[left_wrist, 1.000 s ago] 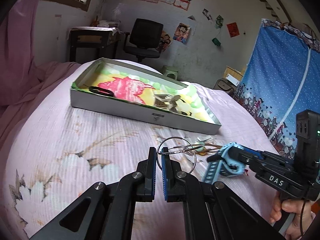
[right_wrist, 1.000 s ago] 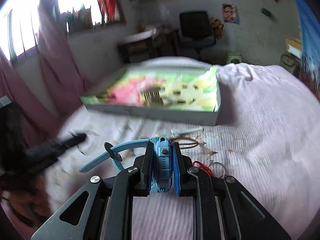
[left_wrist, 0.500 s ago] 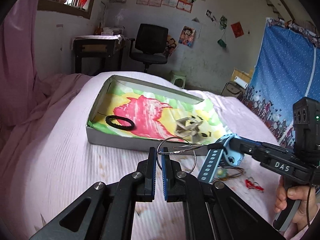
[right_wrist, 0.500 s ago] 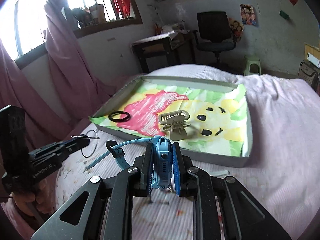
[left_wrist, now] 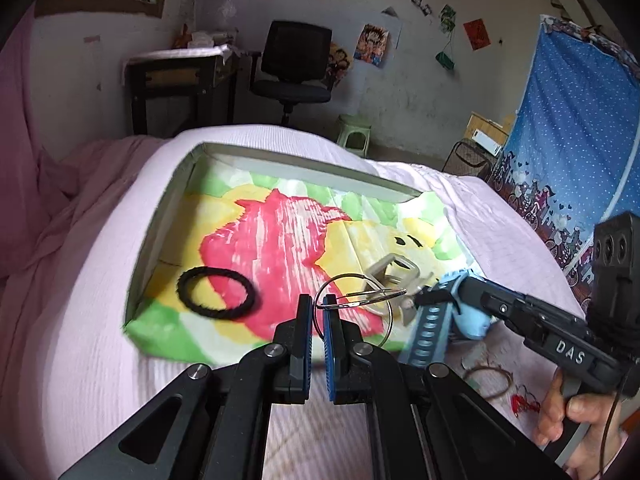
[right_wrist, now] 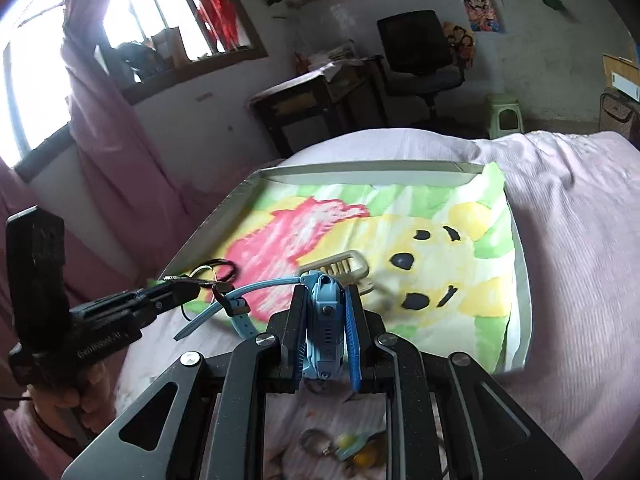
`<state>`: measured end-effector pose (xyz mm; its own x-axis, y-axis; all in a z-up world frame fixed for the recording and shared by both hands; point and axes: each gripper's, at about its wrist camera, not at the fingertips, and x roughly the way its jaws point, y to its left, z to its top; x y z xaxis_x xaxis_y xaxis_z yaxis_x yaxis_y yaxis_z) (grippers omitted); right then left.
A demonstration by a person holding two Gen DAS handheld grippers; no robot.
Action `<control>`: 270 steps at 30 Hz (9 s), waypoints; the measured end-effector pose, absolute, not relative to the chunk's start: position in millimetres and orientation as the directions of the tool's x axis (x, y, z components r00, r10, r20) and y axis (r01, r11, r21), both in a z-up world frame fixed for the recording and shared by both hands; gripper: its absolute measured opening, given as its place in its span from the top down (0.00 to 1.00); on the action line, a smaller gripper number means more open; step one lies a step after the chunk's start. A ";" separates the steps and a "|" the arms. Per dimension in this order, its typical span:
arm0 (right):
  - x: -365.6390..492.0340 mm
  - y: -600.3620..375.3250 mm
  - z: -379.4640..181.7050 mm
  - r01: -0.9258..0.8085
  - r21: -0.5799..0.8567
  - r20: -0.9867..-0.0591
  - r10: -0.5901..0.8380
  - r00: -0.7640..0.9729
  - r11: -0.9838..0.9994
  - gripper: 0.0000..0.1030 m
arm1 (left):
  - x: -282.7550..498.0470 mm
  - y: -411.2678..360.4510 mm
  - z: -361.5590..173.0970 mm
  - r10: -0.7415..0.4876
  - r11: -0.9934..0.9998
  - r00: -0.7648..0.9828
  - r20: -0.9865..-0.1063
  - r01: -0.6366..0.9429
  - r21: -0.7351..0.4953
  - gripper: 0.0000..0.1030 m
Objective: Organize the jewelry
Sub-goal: 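Carry the hoop rings in the left tool while the right tool carries the watch over the tray, then release the hoop rings from the left tool while the right tool drops the watch into the tray, then move the left tool to a silver ring while the right tool approaches the silver rings by the red bracelet, then grasp the silver ring with the left tool while the right tool grasps the other silver rings, then carry the ring in the left tool while the right tool carries its rings over the tray, then open the left tool to drop the ring while the right tool releases its rings into the tray, then move the left tool to the green-bead keychain while the right tool approaches the red string bracelet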
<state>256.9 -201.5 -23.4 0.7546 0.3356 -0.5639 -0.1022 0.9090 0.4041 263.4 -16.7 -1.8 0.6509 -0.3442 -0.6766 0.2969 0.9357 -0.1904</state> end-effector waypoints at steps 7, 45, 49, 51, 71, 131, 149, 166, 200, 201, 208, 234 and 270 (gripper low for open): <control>267.3 -211.4 -26.4 -0.066 0.427 -0.530 0.308 0.790 0.902 0.85 | 285.7 -24.7 -8.6 -0.335 0.940 0.632 -0.699 0.274 -0.203 0.95; 235.4 -235.9 -17.2 0.032 0.247 -0.495 0.098 0.864 0.969 0.45 | 250.5 -28.2 -4.4 -0.252 0.967 0.760 -0.599 0.183 -0.175 0.30; 211.4 -235.7 -6.3 0.007 0.220 -0.434 0.092 0.896 0.976 0.25 | 227.6 -25.6 1.0 -0.261 0.964 0.799 -0.542 0.187 -0.189 0.16; 199.8 -235.3 -1.9 -0.004 0.212 -0.410 0.092 0.907 0.977 0.14 | 216.2 -26.0 2.9 -0.266 0.963 0.813 -0.519 0.196 -0.187 0.11; 103.7 -245.7 14.6 0.028 0.142 -0.344 0.023 0.939 0.989 0.01 | 126.0 -22.9 6.3 -0.289 0.954 0.874 -0.390 0.231 -0.189 0.01; 120.6 -260.0 -62.7 0.028 0.254 -0.754 0.180 0.631 0.967 0.46 | 188.5 -109.3 -74.2 -0.493 0.803 0.448 -0.746 0.565 -0.191 0.82; 116.9 -248.4 -53.6 -0.036 0.171 -0.738 0.152 0.658 0.985 0.71 | 166.4 -106.1 -71.7 -0.490 0.809 0.487 -0.723 0.562 -0.169 0.83; 112.6 -235.3 -47.9 -0.081 0.134 -0.721 0.153 0.676 0.988 0.74 | 138.3 -89.4 -68.0 -0.503 0.833 0.527 -0.684 0.505 -0.224 0.83; 144.7 -211.7 21.6 -0.144 0.046 -0.456 0.149 0.878 0.989 0.74 | 174.5 -52.0 2.8 -0.446 0.890 0.691 -0.569 0.410 -0.200 0.83; 153.5 -210.1 22.9 -0.149 0.056 -0.454 0.158 0.877 0.987 0.74 | 179.4 -50.0 4.6 -0.438 0.894 0.696 -0.569 0.402 -0.196 0.83; 201.7 -194.4 18.4 -0.158 0.057 -0.454 0.167 0.875 0.986 0.74 | 231.4 -31.9 8.0 -0.373 0.926 0.709 -0.598 0.329 -0.187 0.83; 240.9 -203.2 -33.4 -0.118 0.141 -0.638 0.182 0.748 0.983 0.74 | 270.7 -44.6 -23.3 -0.238 0.967 0.634 -0.736 0.222 -0.123 0.82; 86.5 -255.8 22.0 -0.010 0.139 -0.332 0.057 0.942 0.990 0.01 | 107.2 -32.0 14.1 -0.313 0.950 0.866 -0.390 0.276 -0.149 0.00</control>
<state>86.5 -255.8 22.0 0.9417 0.0567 -0.3317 -0.0105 0.9902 0.1393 107.2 -32.0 14.1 0.8661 -0.3128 -0.3898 0.2760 0.9496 -0.1487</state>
